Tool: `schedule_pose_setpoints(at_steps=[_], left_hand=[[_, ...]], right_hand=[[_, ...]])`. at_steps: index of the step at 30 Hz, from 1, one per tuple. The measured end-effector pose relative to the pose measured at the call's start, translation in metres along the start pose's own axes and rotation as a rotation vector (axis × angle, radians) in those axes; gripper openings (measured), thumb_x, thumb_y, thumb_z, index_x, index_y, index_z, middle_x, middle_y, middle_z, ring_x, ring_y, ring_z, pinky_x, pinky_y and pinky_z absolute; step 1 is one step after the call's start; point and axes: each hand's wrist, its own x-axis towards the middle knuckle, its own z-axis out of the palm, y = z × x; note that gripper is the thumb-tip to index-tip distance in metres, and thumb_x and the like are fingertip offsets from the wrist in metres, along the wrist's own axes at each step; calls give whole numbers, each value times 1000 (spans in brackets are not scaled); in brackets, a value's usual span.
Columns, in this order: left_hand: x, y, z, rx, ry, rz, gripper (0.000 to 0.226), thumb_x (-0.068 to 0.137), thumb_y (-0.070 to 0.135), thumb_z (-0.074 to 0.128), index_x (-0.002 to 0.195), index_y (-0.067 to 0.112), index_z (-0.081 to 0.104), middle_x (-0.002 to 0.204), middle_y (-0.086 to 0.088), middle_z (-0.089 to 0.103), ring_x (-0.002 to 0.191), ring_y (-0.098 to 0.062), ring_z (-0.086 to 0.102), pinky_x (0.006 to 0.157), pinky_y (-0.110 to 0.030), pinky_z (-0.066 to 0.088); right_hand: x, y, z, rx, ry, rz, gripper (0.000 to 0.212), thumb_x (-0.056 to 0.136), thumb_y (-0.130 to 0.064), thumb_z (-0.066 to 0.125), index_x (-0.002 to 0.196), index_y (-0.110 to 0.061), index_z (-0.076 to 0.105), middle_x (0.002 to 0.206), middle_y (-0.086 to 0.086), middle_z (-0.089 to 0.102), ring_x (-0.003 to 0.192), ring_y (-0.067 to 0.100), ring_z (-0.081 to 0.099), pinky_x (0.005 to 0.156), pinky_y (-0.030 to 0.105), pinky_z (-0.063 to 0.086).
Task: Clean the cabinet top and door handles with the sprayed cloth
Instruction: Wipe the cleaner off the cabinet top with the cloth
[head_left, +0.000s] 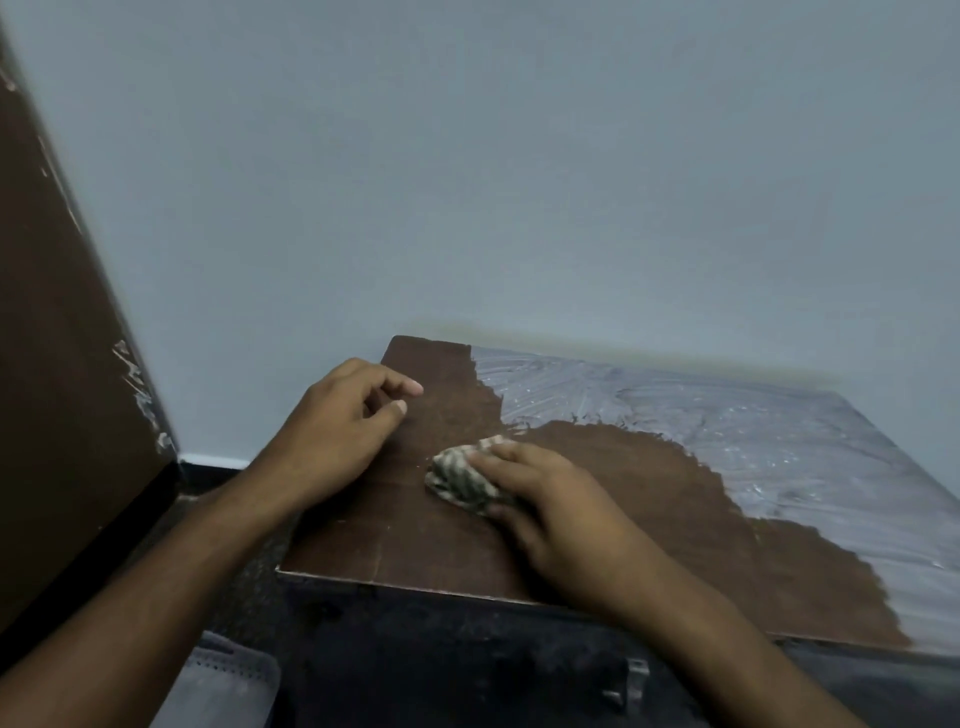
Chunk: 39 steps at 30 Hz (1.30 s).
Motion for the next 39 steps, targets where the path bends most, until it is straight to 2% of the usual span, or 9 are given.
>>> schedule_pose_setpoints(at_steps=[4,8,11,15,20,25,30,33,39], left_hand=[[3,10,17,31,-69,40,19,96,20,61,104,35,69,102,16,58,89,9,52,71,-12,38],[3,12,22,53,-101,49,18,96,21,60,104,37,67,104,18,57,91,6,53,69,-12,38],[4,17,27,61,-110,52,19,96,21,61,105,37,67,104,18,57,91,5,53,69,-12,38],[9,24,38,46,-114,107,20,94,20,63,100,39,68,99,19,58,92,10,52,69,-11,37],[17,38,51,87,-153,170,18,95,21,62,103,35,69,101,21,58,92,16,51,70,-1,36],[16,48,63,77,-197,193,17,95,23,61,104,35,68,104,18,60,92,14,52,67,-5,39],[14,47,65,79,-223,208,18,95,23,62,103,39,67,102,19,59,92,11,52,67,-9,38],[14,48,65,81,-237,205,19,95,23,62,105,38,67,103,19,59,92,12,51,67,-12,37],[12,61,80,60,-232,242,20,95,22,62,102,41,65,97,18,58,91,10,51,69,-12,37]], right_hand=[[-26,6,-10,88,-97,-59,48,94,-18,58,141,-25,53,146,-11,48,136,2,37,108,1,18],[-43,81,-48,-72,25,190,49,95,-14,60,140,-29,53,144,-11,52,133,7,45,112,18,32],[-43,97,-61,-100,84,269,46,96,-15,60,141,-27,53,144,-8,53,134,11,47,101,5,24],[-67,43,-37,-8,43,77,51,94,-27,53,140,-46,44,143,-35,38,137,-13,32,108,0,16],[-99,41,-42,19,-6,28,60,96,-22,51,146,-50,34,152,-23,38,142,-9,26,114,9,21],[-98,79,-53,-68,107,181,50,95,-30,48,145,-35,47,148,-16,45,139,-1,36,113,17,29],[-155,74,-58,-45,109,141,46,96,-30,52,141,-36,51,147,-14,49,139,0,40,110,13,32],[-182,95,-79,-78,168,230,48,92,-32,56,139,-43,52,146,-21,50,137,0,43,109,10,30],[-139,76,-60,-59,115,203,47,93,-36,55,140,-37,52,145,-20,50,137,-4,39,113,12,28]])
